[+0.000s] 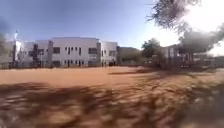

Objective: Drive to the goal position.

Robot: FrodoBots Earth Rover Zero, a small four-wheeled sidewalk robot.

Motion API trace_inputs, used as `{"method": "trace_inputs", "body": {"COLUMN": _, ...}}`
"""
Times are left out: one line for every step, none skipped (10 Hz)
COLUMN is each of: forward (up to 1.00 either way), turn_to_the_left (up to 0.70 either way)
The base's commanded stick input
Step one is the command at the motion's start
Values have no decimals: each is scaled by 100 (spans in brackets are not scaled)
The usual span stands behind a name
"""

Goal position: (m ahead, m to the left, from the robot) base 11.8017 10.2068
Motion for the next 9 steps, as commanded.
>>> {"method": "trace_inputs", "body": {"forward": 100, "turn_to_the_left": 0}}
{"method": "trace_inputs", "body": {"forward": 100, "turn_to_the_left": 0}}
{"method": "trace_inputs", "body": {"forward": 100, "turn_to_the_left": 0}}
{"method": "trace_inputs", "body": {"forward": 100, "turn_to_the_left": 0}}
{"method": "trace_inputs", "body": {"forward": 100, "turn_to_the_left": 0}}
{"method": "trace_inputs", "body": {"forward": 100, "turn_to_the_left": 0}}
{"method": "trace_inputs", "body": {"forward": 100, "turn_to_the_left": 0}}
{"method": "trace_inputs", "body": {"forward": 100, "turn_to_the_left": -2}}
{"method": "trace_inputs", "body": {"forward": 100, "turn_to_the_left": -13}}
